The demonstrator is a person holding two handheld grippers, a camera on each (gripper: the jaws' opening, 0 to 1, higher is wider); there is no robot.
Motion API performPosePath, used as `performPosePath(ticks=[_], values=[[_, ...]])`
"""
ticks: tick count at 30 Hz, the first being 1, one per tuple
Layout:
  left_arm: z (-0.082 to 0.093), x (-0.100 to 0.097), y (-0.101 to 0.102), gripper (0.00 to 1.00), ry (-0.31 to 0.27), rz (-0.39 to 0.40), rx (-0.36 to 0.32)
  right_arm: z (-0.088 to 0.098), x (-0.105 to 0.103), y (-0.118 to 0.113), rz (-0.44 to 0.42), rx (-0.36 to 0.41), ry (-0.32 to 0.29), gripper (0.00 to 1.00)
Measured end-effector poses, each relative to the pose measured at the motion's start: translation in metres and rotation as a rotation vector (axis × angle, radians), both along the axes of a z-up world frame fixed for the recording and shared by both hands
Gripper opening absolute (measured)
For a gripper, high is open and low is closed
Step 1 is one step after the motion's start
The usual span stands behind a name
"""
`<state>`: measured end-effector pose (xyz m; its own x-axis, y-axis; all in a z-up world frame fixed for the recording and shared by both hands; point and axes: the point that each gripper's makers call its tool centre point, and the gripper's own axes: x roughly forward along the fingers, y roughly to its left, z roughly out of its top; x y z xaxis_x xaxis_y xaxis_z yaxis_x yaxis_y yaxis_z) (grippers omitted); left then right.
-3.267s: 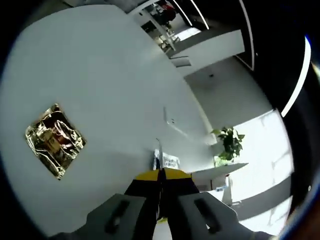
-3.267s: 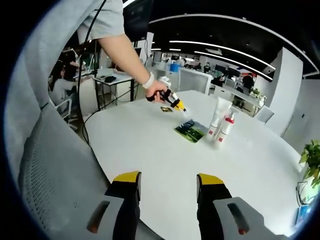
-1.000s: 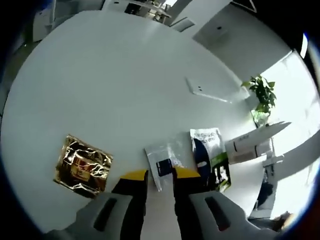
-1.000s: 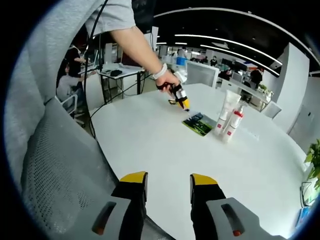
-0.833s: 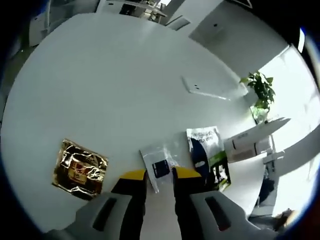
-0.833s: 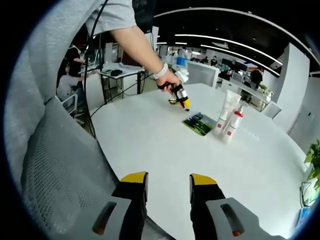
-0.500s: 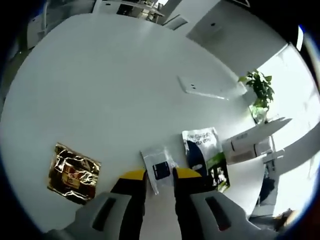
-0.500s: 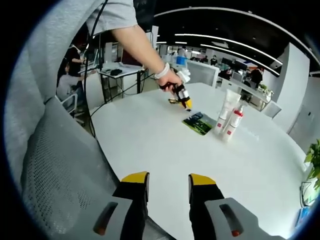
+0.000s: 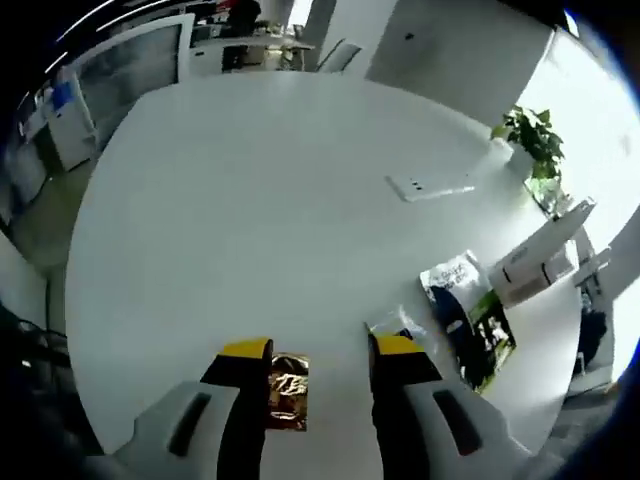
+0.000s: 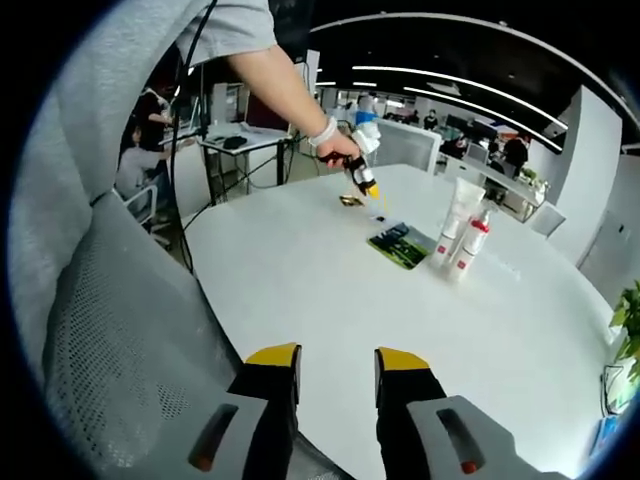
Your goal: Arrange the skincare products in the storage area until every visible bottle or jar stands upright without overlapping.
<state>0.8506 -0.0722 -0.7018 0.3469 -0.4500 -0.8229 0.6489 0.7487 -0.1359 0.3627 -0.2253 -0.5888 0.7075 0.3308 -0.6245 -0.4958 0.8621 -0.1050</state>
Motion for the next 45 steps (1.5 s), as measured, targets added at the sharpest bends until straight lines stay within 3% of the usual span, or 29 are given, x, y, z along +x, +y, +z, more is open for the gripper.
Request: performPosePath(ticks=[3, 6, 11, 12, 13, 18, 29, 41, 45], values=[[-0.006, 0.003, 0.019, 0.52, -0.058, -0.081, 0.132, 0.000, 0.000, 0.000, -0.001, 0.002, 0.000, 0.25], [-0.015, -0.003, 0.030, 0.58, -0.064, -0.142, 0.222, -0.001, 0.000, 0.000, 0.002, 0.000, 0.002, 0.25], [-0.029, -0.013, 0.035, 0.56, -0.040, -0.164, 0.274, -0.001, 0.000, -0.001, -0.001, -0.003, 0.003, 0.25], [-0.032, -0.015, 0.036, 0.54, -0.032, -0.161, 0.278, 0.000, 0.000, -0.001, -0.002, -0.002, 0.001, 0.25], [-0.031, -0.018, 0.031, 0.51, -0.009, -0.135, 0.224, 0.000, 0.001, -0.001, -0.003, -0.001, 0.001, 0.25], [-0.035, -0.018, 0.034, 0.45, 0.025, -0.094, 0.188, 0.000, 0.000, -0.002, -0.005, -0.004, 0.000, 0.24], [-0.035, -0.020, 0.032, 0.33, 0.004, -0.137, 0.191, -0.001, 0.000, -0.001, 0.000, -0.012, 0.004, 0.23], [-0.028, -0.030, 0.039, 0.33, -0.003, -0.155, 0.227, 0.000, 0.000, -0.002, 0.004, -0.018, -0.001, 0.22], [-0.016, -0.036, 0.039, 0.33, 0.003, -0.129, 0.180, 0.001, 0.000, -0.001, 0.008, -0.016, -0.010, 0.22]])
